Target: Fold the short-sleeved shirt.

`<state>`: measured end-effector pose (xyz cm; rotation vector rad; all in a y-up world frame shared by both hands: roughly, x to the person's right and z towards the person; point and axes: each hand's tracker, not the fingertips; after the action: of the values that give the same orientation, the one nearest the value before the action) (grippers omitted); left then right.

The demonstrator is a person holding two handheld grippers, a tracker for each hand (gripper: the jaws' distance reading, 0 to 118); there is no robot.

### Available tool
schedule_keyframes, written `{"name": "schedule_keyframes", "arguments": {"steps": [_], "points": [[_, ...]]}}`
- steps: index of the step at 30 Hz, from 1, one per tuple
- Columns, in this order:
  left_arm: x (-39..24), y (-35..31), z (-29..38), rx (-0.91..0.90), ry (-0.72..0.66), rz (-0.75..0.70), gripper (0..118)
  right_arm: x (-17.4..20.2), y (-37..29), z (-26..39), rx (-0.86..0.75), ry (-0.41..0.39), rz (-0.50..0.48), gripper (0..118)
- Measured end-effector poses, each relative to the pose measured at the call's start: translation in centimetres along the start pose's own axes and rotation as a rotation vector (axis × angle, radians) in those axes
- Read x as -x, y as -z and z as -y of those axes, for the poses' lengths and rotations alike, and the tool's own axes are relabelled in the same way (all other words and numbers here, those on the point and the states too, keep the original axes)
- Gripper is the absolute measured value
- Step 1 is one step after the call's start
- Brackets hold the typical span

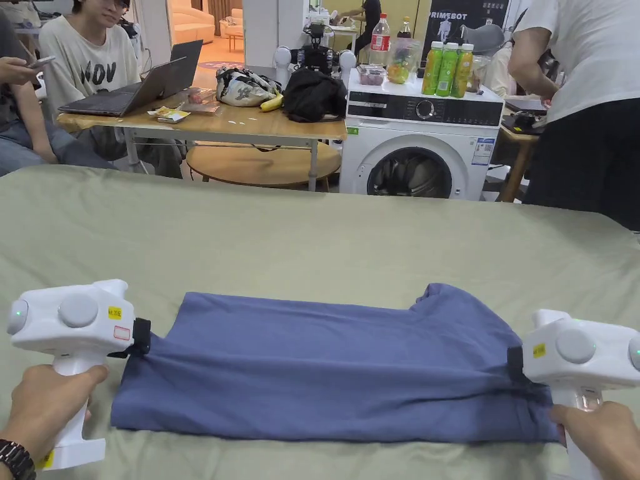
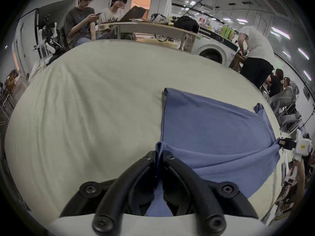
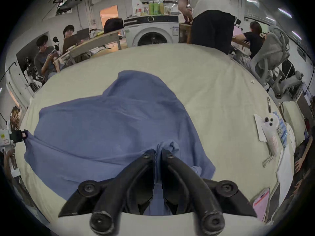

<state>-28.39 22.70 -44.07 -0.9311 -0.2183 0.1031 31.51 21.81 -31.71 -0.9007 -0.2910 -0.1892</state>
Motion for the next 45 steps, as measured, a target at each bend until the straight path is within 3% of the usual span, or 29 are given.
{"name": "schedule_keyframes", "arguments": {"steps": [4, 6, 9, 10, 14, 17, 18, 19, 20, 22, 23, 24, 31, 39, 43, 45], "points": [[-0.2, 1.4, 0.0, 0.016, 0.008, -0.005, 1, -0.1, 1.9, -0.3, 0.002, 0.007, 0.005, 7], [-0.2, 1.7, 0.2, 0.015, 0.004, -0.006, 1, 0.0, 1.8, -0.3, -0.017, 0.001, 0.007, 15], [-0.2, 1.2, 0.3, 0.014, -0.018, -0.003, 35, 0.8, 0.6, -0.4, -0.106, -0.037, 0.054, 39], [-0.3, 0.7, 0.3, -0.001, -0.018, -0.002, 37, 0.8, -0.1, -0.2, -0.164, -0.049, 0.042, 47], [-1.1, -2.2, 0.9, -0.124, 0.019, 0.055, 37, 2.2, -3.7, 0.8, -0.289, -0.064, 0.052, 48], [-2.3, -4.9, 2.1, -0.223, 0.059, 0.084, 37, 3.0, -6.1, 2.0, -0.371, -0.017, 0.043, 42], [-2.8, -5.9, 2.7, -0.266, 0.07, 0.077, 37, 3.3, -6.8, 2.4, -0.4, -0.005, 0.033, 29], [-3.3, -6.7, 3.3, -0.305, 0.086, 0.065, 30, 3.8, -7.6, 2.9, -0.428, -0.001, 0.035, 6], [-3.7, -7.5, 4.0, -0.349, 0.101, 0.054, 22, 4.2, -8.1, 3.4, -0.451, -0.009, 0.038, 0], [-4.8, -8.9, 5.4, -0.43, 0.143, 0.019, 17, 5.0, -9.0, 4.5, -0.497, -0.021, 0.053, 0], [-5.3, -9.3, 6.0, -0.46, 0.159, -0.004, 3, 5.4, -9.4, 5.1, -0.52, -0.021, 0.06, 0], [-5.7, -9.7, 6.5, -0.468, 0.174, -0.023, 0, 5.6, -9.7, 5.6, -0.538, -0.022, 0.051, 0], [-5.7, -11.1, 8.6, -0.484, 0.175, -0.023, 0, 7.1, -11.6, 8.4, -0.623, -0.045, 0.034, 0], [-2.6, -9.4, 7.9, -0.18, 0.091, 0.007, 0, 7.1, -11.2, 9.2, -0.58, -0.052, 0.023, 0], [0.1, -6.3, 6.1, -0.005, 0.006, 0.038, 44, 7.0, -10.3, 9.4, -0.527, -0.046, -0.005, 0], [0.7, -4.9, 5.6, 0.06, -0.003, 0.03, 48, 7.2, -10.0, 9.8, -0.516, -0.06, 0.004, 0]]}}
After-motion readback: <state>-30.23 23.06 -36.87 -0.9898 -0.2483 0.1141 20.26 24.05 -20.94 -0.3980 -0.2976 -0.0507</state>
